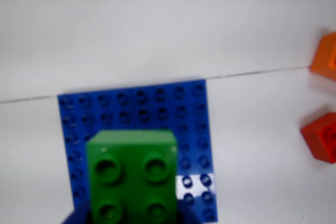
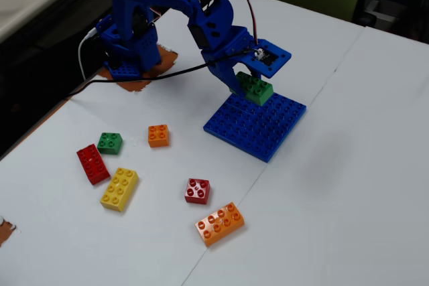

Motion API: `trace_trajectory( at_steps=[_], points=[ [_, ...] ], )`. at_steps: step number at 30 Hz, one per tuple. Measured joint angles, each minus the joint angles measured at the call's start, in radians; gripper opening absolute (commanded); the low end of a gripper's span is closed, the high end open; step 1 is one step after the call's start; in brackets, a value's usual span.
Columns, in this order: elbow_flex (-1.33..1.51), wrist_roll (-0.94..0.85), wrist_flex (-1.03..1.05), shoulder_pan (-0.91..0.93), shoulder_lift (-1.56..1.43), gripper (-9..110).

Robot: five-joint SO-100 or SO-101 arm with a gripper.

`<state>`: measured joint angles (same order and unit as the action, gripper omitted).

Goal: Pick up the 2x4 green block and go up the 8x8 blue block.

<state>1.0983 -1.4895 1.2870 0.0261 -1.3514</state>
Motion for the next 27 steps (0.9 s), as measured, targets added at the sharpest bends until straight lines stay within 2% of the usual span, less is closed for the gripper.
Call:
trace_trajectory(
  at_steps=[27],
  points=[
    [0.0,-0.032,0.011,-0.061,0.0,0]
  ],
)
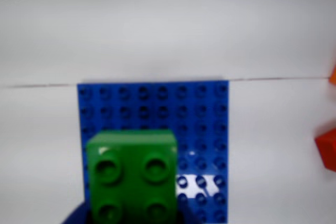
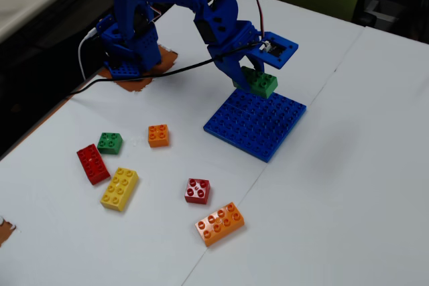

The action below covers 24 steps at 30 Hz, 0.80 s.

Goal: Pick up the 2x4 green block and go up the 8x8 blue block.

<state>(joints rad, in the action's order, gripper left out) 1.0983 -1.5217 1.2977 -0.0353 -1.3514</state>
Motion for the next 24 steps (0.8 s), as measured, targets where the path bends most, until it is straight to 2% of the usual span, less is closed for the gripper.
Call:
trace_trajectory(
  at_steps=[24],
  points=[
    [0.0,-0.017,0.009,-0.038,0.0,0]
  ],
)
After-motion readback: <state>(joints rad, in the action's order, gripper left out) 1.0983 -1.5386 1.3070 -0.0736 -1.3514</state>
